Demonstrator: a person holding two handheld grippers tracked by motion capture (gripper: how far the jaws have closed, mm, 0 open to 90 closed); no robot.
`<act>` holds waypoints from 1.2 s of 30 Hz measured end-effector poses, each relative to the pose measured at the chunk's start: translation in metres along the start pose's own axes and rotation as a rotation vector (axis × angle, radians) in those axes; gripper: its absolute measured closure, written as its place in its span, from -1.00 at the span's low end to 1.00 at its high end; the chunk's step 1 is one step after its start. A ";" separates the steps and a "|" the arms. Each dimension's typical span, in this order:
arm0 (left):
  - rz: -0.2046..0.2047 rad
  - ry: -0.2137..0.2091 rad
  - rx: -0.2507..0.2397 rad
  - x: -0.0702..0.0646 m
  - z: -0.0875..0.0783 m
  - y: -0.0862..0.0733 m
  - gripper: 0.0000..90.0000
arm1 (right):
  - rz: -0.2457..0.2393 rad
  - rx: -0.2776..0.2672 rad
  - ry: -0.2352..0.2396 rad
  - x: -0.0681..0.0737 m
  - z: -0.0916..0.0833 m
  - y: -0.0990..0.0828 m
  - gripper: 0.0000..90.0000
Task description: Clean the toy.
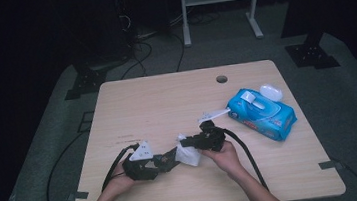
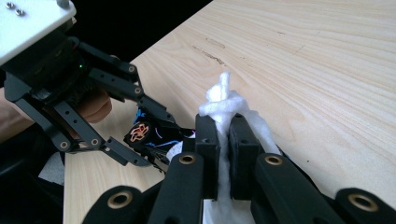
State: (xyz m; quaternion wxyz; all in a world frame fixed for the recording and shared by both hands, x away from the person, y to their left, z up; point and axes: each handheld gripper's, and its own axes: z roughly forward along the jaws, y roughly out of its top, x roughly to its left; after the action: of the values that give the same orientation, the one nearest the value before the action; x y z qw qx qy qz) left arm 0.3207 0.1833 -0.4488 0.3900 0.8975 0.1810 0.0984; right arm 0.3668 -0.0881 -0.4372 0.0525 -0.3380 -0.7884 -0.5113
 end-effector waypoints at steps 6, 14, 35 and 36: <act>0.007 0.008 0.030 0.000 0.003 0.018 -0.06 | -0.009 -0.035 0.008 0.002 -0.013 -0.001 0.87; 0.040 0.025 0.113 -0.003 0.027 0.052 -0.11 | 0.031 -0.068 -0.020 -0.014 -0.043 -0.018 0.87; 0.147 0.027 0.162 -0.009 0.054 0.086 0.43 | 0.083 -0.159 0.009 -0.027 -0.076 -0.028 0.86; 0.147 0.027 0.162 -0.009 0.054 0.086 0.44 | 0.083 -0.159 0.009 -0.027 -0.076 -0.028 0.86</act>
State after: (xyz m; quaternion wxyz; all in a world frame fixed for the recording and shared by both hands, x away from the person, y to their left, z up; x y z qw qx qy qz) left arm 0.3512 0.0897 -0.4222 0.3055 0.9355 0.1270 0.1239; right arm 0.3509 -0.1716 -0.4349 0.0501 -0.3714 -0.7303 -0.5711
